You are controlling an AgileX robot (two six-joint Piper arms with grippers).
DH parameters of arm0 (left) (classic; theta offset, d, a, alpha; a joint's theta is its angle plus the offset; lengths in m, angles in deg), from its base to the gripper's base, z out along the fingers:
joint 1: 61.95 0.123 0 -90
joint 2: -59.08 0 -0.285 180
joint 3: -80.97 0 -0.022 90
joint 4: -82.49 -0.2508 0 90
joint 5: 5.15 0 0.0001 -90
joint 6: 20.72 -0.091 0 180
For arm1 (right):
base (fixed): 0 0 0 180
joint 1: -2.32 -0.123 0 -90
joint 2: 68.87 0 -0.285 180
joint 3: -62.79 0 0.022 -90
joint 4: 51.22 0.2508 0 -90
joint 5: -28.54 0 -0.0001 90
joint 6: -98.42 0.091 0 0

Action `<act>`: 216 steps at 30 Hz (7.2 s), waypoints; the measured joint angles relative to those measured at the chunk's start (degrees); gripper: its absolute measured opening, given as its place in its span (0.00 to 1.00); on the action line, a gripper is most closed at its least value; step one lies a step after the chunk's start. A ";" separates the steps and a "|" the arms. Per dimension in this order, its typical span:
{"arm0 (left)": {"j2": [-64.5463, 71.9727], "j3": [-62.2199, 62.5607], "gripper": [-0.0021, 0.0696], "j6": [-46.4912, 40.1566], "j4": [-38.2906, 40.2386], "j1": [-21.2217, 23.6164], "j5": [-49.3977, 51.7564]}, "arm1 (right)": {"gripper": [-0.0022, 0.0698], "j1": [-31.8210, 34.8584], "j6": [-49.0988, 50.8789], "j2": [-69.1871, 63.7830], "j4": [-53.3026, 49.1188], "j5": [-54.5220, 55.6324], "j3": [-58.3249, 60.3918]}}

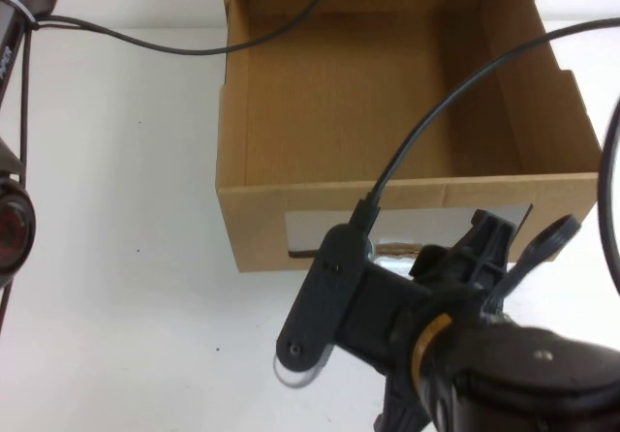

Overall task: Open the shoe box
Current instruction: 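Pull the top drawer of the cardboard box fully open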

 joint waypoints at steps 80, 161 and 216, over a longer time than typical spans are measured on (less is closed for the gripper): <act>-104.08 -110.22 0.03 35.81 -45.20 -5.86 -12.67 | 0.00 -7.56 1.60 49.46 6.80 17.78 19.90; -104.08 -110.22 0.03 35.94 -46.23 -5.86 -10.89 | 0.00 78.69 -27.77 83.70 52.72 47.81 67.86; -132.65 -147.26 0.02 38.12 -47.87 6.48 -40.55 | 0.00 78.69 -27.87 83.70 53.33 47.69 67.86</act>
